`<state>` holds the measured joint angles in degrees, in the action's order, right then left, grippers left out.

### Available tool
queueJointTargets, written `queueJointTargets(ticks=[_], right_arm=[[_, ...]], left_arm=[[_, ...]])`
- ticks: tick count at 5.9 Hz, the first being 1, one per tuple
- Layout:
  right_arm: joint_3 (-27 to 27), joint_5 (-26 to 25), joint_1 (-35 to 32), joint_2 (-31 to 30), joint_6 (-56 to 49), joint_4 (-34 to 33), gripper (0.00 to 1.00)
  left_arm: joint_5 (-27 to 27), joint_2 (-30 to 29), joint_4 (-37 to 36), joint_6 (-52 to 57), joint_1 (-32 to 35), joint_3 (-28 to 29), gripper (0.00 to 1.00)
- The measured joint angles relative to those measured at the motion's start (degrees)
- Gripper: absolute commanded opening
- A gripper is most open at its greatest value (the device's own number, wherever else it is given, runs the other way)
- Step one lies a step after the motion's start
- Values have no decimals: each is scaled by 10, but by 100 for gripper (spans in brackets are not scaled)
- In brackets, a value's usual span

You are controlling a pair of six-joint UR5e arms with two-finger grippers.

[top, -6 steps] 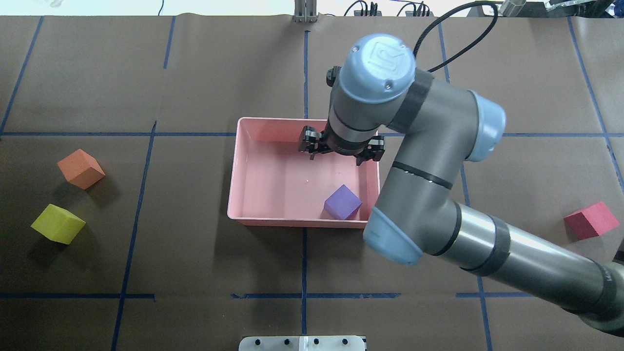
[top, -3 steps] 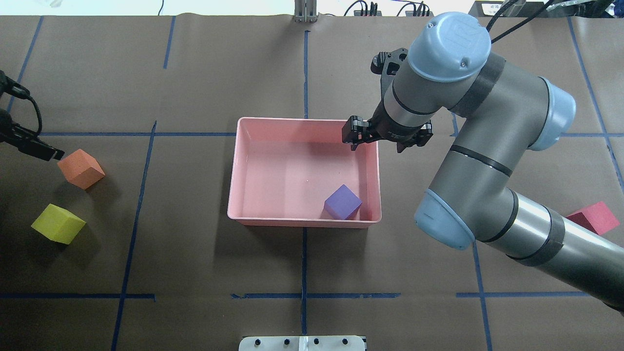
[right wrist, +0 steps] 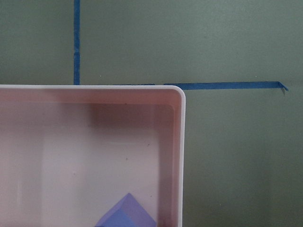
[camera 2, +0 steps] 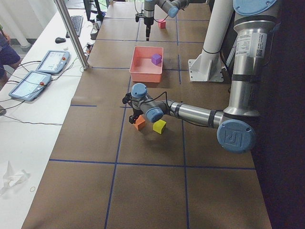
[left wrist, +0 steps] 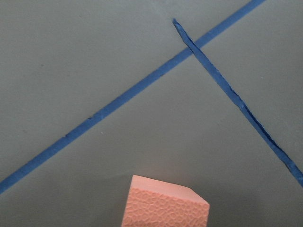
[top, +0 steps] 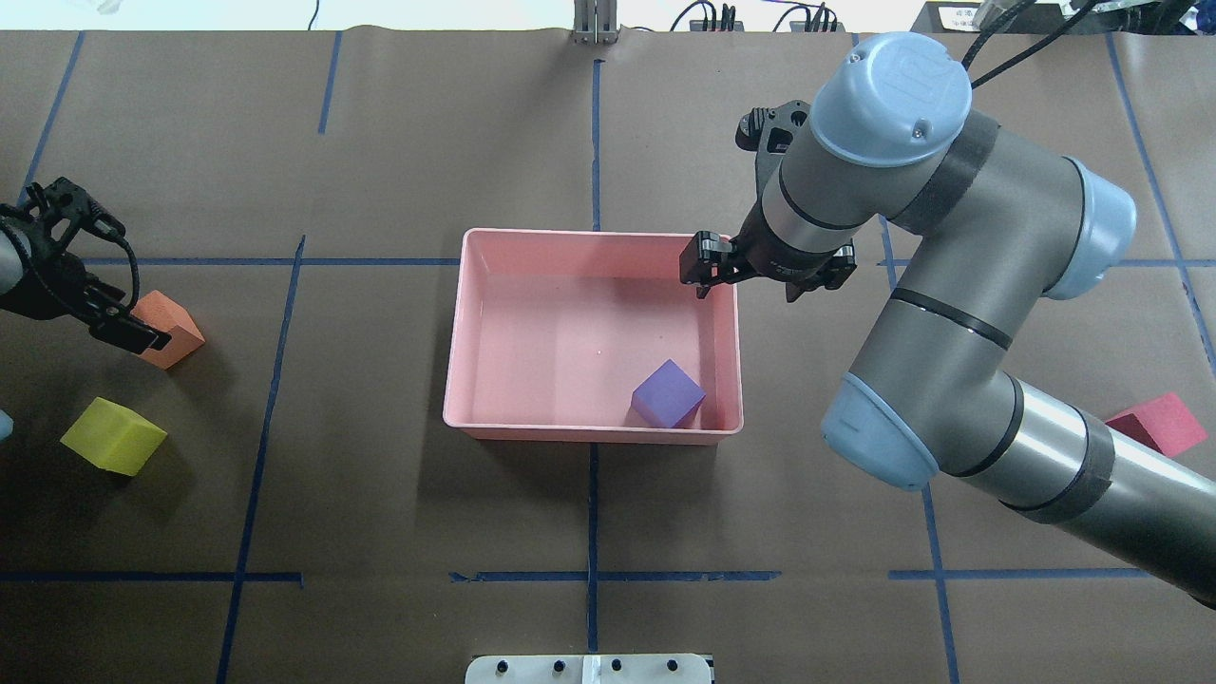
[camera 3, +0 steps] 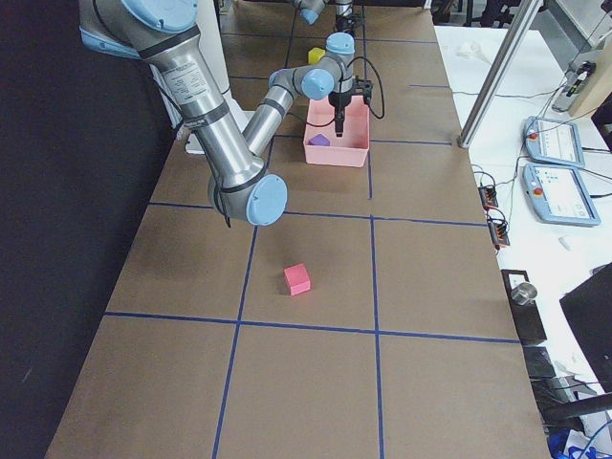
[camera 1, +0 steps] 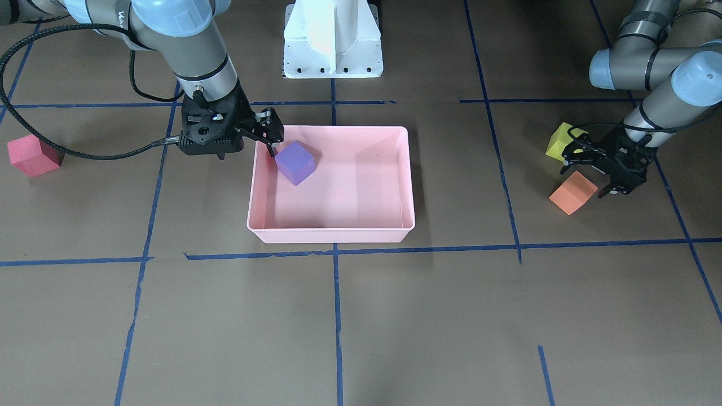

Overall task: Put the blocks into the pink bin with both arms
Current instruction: 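Lift the right gripper out of the bin while the left gripper reaches the orange cube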

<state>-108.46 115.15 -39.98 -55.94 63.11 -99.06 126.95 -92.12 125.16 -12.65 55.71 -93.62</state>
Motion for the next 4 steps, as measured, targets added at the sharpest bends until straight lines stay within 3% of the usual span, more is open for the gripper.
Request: queueJointTargets(ticks=[4], right_arm=[[-2, 0, 0, -11, -2, 3, 100]], left_arm=[[-5, -16, -1, -2, -12, 34, 100]])
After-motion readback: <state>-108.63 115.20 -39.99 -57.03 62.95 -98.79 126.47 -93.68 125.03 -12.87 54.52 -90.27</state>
